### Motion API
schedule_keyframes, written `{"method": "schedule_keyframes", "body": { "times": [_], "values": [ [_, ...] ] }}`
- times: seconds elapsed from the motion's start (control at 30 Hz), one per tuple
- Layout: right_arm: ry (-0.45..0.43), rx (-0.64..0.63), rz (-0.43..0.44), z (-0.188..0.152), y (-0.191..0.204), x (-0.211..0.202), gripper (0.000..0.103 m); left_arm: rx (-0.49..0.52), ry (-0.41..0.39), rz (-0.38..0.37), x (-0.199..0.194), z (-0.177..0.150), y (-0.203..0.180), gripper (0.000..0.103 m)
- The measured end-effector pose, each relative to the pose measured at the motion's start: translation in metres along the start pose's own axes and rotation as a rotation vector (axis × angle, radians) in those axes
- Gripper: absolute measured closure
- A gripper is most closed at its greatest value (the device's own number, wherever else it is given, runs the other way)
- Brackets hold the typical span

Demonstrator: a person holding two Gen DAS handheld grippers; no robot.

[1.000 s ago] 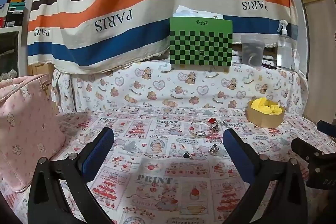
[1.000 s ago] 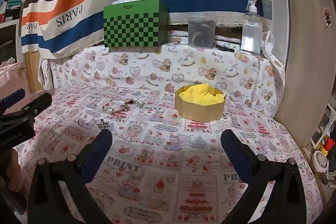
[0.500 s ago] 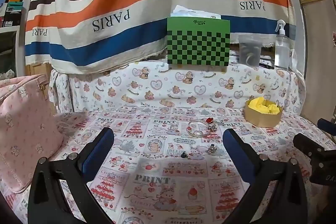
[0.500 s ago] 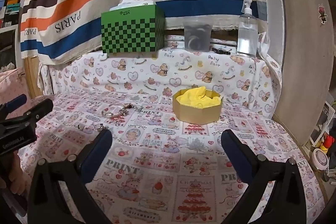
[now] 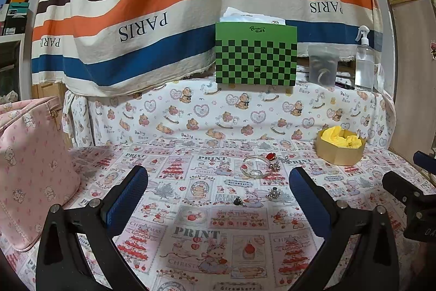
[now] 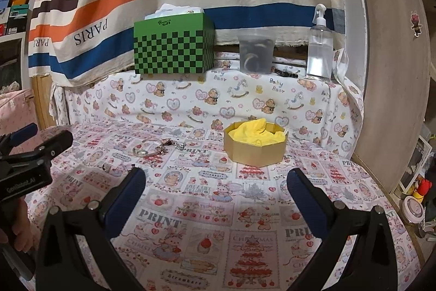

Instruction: Organize jewelry

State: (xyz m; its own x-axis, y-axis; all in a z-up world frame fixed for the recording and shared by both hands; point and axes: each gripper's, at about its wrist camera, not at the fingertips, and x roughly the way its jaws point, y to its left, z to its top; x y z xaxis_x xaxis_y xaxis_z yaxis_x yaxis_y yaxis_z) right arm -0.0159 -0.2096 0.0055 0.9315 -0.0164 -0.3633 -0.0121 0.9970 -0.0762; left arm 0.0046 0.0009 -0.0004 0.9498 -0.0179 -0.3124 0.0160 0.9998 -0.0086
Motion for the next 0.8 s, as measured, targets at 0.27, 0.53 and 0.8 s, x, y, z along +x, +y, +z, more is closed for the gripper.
{"method": "schedule_keyframes", "body": {
  "times": [0.27, 0.53, 0.8],
  "values": [
    [-0.009, 0.001, -0.009, -0.0002, -0.0009, -0.0010, 0.000, -0.001, -0.002, 0.002, -0.0018, -0.0012, -0.0011, 0.000],
    [-0.017, -0.001, -0.008, 0.0003, -0.0005, -0.0018, 0.000, -0.002, -0.004, 0.007, -0.0038, -0.0027, -0.0010, 0.000],
    [-0.019, -0.006, 0.001, 0.0009, -0.0002, -0.0012, 0.000, -0.004, -0.003, 0.009, -0.0043, -0.0017, -0.0005, 0.000]
  ]
}}
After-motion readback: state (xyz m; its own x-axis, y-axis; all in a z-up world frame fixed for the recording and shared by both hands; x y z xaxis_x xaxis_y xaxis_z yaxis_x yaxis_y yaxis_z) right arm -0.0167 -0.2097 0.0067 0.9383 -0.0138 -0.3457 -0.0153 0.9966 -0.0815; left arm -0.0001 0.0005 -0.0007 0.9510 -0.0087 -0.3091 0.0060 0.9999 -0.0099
